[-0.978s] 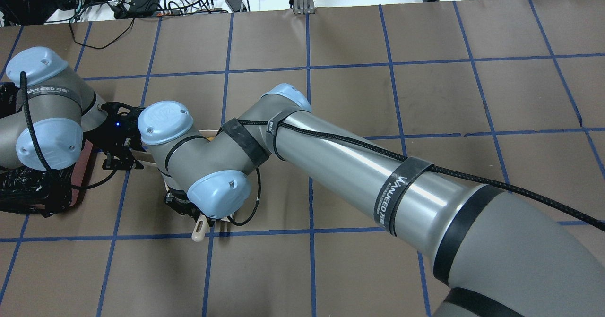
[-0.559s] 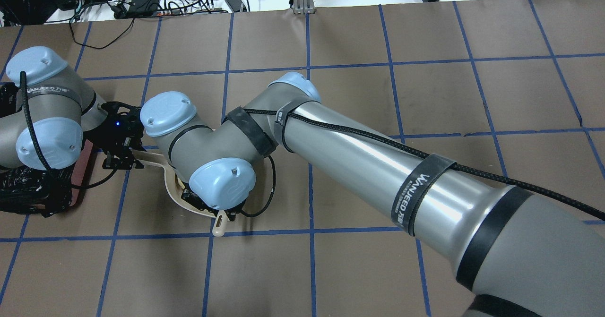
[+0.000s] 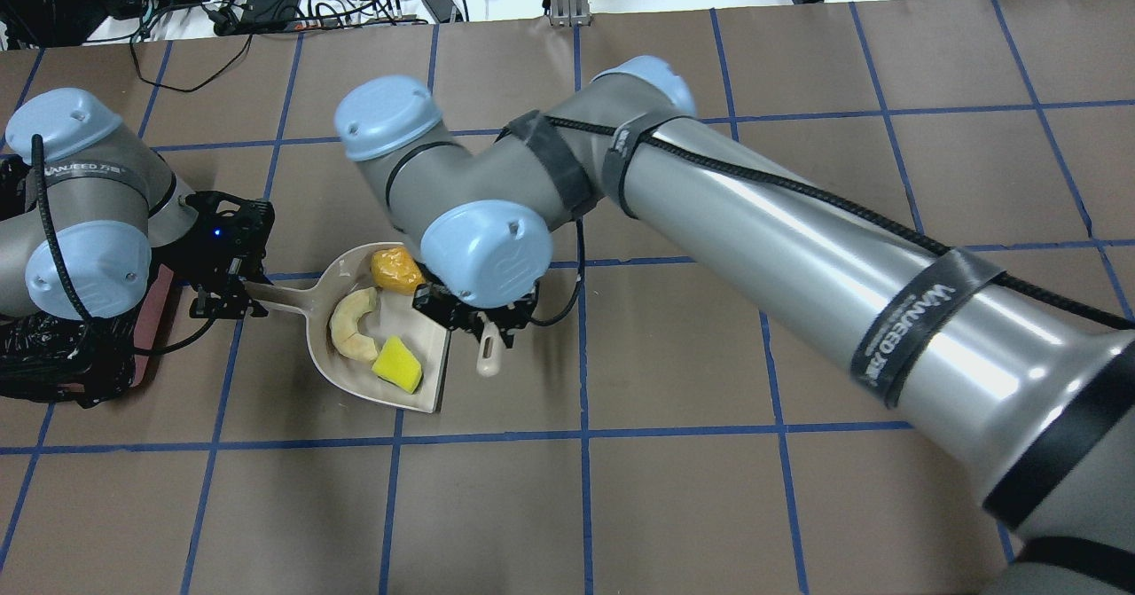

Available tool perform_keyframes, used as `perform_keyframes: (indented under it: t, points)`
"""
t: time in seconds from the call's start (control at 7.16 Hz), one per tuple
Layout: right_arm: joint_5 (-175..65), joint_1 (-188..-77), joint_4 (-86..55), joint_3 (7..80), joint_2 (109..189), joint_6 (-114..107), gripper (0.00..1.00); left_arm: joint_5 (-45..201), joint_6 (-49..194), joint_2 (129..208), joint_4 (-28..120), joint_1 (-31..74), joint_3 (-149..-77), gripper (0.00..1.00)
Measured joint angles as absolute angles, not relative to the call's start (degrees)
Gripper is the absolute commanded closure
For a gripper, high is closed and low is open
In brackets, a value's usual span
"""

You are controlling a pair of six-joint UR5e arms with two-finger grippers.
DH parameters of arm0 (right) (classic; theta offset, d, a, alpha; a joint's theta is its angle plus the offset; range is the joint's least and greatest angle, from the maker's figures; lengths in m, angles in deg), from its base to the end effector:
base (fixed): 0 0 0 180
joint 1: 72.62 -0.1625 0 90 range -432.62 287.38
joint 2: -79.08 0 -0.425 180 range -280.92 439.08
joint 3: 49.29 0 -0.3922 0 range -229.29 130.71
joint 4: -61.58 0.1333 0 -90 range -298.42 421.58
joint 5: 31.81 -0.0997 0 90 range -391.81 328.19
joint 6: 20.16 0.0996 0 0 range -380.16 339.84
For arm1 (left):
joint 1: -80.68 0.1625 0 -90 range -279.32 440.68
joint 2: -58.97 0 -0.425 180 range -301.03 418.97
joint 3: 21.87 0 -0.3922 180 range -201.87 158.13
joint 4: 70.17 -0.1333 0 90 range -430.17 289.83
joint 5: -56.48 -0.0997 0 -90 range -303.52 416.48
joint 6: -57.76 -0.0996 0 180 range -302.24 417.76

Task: Sweep and dump trash into bin
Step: 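Lift the dustpan over the bin with left gripper while right returns the brush, then tilt the dustpan with the left gripper to dump the trash into the bin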

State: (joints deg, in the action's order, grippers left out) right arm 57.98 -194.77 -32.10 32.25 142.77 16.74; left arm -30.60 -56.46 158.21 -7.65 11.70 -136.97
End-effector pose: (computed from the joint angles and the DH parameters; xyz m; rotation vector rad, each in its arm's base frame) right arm 0.4505 -0.4656 0.3023 -0.1245 -2.9861 -0.3092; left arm 0.0427 -0.4969 0.2501 -2.1849 -2.0725 0.0022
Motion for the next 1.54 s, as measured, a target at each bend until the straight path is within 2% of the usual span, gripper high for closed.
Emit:
perform_keyframes:
  t: [0.56, 0.98, 1.54]
  points:
    - [61.7, -170.8, -28.7, 32.3, 145.2, -4.0, 1.00, -22.4, -56.9, 158.6, -3.6, 18.3, -134.1, 1.00]
    - [66.2, -156.4, -28.0, 32.6, 145.5, -25.4, 1.00, -21.4, -56.0, 159.0, 11.4, 24.9, -121.0, 1.00]
    - [72.0, -145.0, -41.9, 40.8, 144.2, -42.0, 1.00, -29.9, -54.5, 159.5, 15.2, 39.8, -112.8, 1.00]
